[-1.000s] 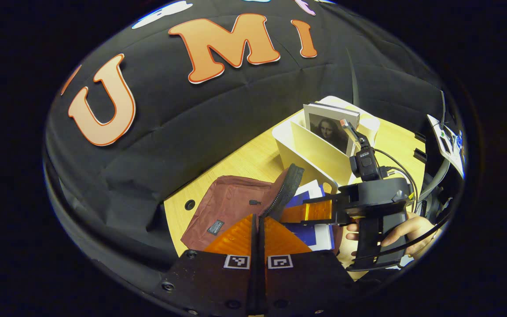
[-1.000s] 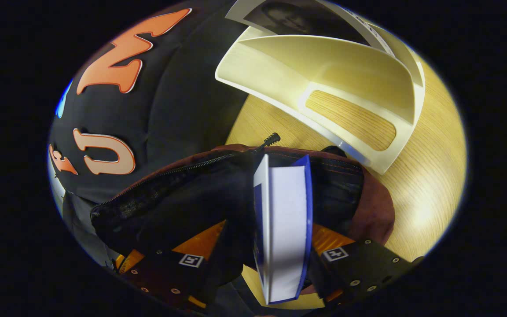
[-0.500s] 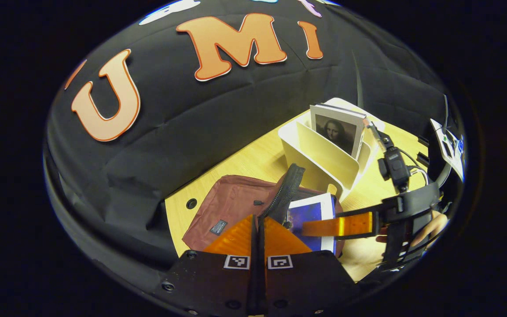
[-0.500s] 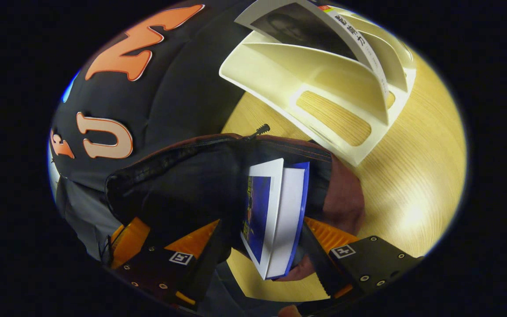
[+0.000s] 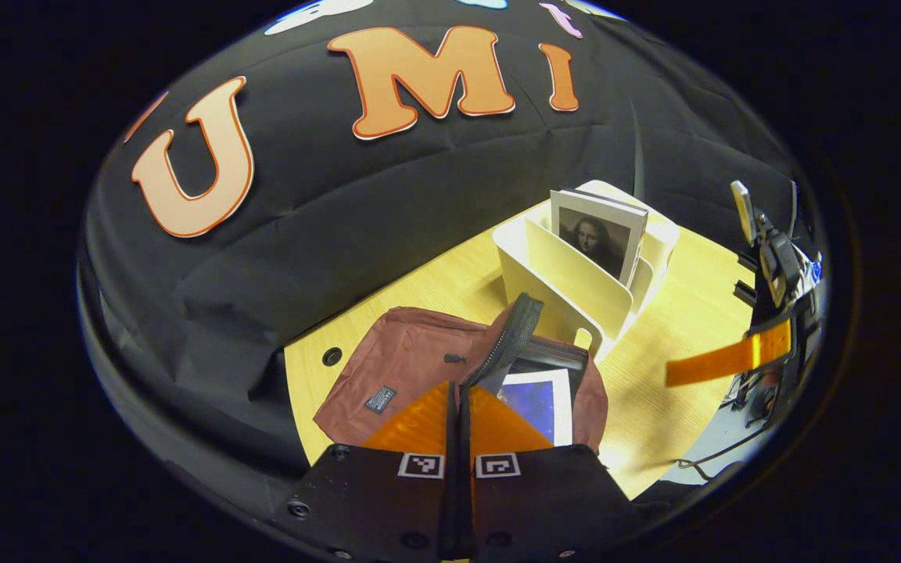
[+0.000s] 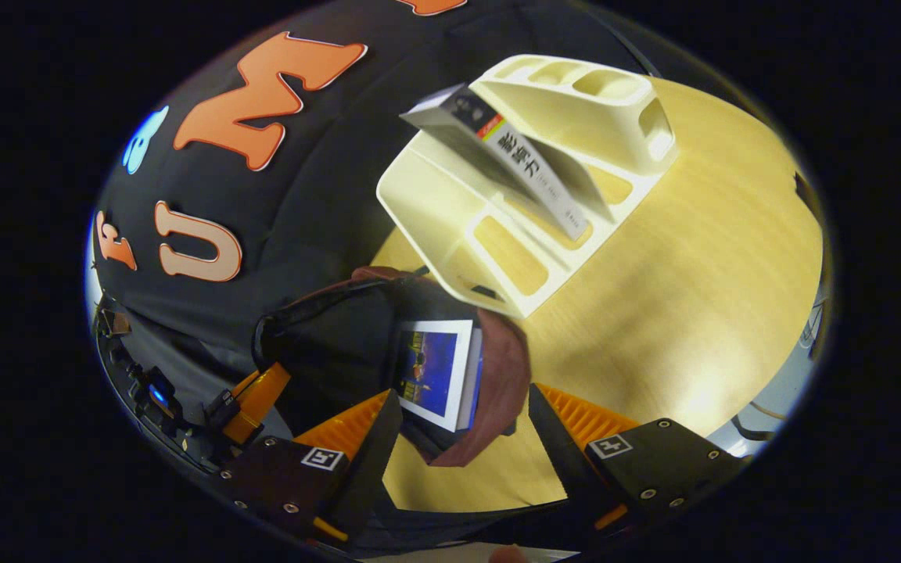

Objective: Open the schoolbag, grab two books from the bookshelf and put them into the schoolbag.

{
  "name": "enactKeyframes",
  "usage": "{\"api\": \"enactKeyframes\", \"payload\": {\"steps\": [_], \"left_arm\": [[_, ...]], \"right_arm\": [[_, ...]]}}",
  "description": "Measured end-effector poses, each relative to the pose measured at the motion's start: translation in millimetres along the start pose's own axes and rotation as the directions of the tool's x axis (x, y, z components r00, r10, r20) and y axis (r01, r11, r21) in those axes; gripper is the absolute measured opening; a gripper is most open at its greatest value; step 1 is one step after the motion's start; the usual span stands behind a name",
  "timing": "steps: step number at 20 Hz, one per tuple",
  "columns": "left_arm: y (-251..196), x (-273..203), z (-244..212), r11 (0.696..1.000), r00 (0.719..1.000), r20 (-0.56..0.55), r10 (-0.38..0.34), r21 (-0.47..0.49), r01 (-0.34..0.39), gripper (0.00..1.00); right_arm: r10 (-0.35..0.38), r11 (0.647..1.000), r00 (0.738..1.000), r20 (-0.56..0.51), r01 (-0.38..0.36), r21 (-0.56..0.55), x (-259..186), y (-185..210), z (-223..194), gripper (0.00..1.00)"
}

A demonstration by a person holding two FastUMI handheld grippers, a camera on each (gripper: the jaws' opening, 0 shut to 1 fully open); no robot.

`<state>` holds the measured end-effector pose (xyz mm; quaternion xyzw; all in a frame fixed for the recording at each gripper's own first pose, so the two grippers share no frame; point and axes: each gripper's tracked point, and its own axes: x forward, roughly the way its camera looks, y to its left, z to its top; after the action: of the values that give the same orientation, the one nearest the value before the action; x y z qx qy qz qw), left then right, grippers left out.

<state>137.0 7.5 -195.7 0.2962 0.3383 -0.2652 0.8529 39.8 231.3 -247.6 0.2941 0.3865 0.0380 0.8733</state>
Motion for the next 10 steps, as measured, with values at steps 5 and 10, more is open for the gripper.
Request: {"api": "enactKeyframes", "payload": {"steps": [5,10], "left_arm": [[-4,0,-3,1.000,1.000,0.003,-0.007,0.018,0.007,0.01],[1,2,-13,1.000,1.000,-0.009,-0.003,0.015,0.004,0.01]], "right_arm": [[-0.150,0.966,0.983,0.104,0.168,-0.197,-43,-20,72,0.97],[-0.211,0.901,0.965,0.155,0.253,-0.353,-48,10,147,0.97]]}}
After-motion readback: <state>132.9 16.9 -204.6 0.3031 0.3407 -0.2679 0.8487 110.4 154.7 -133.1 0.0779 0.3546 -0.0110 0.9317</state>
